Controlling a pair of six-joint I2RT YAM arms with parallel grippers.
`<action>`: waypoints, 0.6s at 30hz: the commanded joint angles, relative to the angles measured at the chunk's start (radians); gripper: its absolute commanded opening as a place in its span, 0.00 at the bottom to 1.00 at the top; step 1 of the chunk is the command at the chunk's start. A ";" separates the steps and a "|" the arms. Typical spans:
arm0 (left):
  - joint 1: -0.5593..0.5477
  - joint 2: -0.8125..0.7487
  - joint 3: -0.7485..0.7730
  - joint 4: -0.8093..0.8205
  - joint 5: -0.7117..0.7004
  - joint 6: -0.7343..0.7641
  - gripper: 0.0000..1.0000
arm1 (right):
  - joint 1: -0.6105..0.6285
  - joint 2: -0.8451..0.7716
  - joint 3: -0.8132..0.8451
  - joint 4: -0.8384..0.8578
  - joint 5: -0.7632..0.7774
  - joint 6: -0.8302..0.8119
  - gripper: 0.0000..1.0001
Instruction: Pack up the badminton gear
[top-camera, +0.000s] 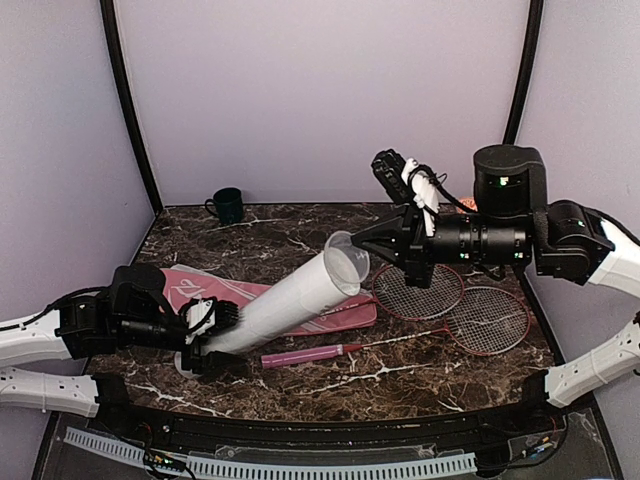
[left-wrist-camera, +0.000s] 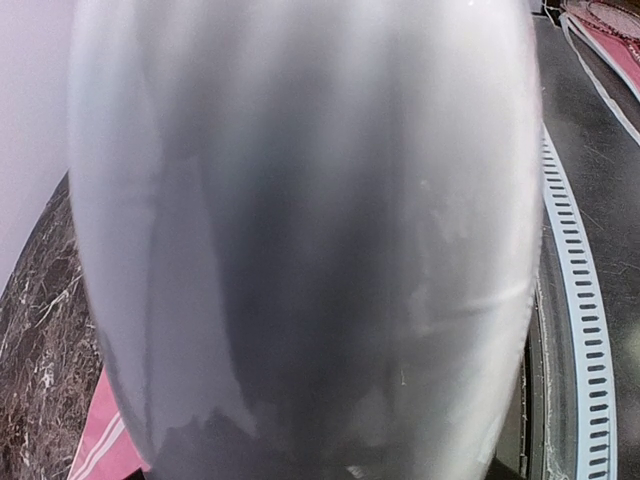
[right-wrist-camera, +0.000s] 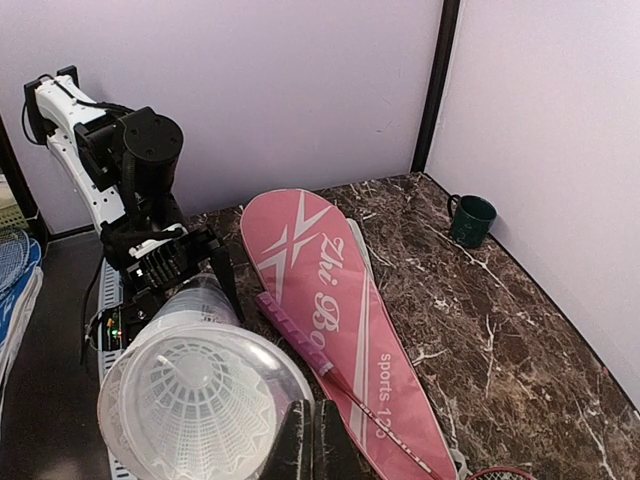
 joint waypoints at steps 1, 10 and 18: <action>0.000 -0.003 0.009 0.069 0.013 0.002 0.33 | 0.009 0.004 0.029 0.006 0.021 -0.016 0.00; 0.001 -0.001 0.009 0.077 0.007 0.001 0.33 | 0.008 0.002 -0.013 0.019 -0.071 -0.027 0.00; 0.002 0.001 0.006 0.084 0.000 0.000 0.33 | 0.009 -0.014 -0.037 0.035 -0.090 -0.026 0.00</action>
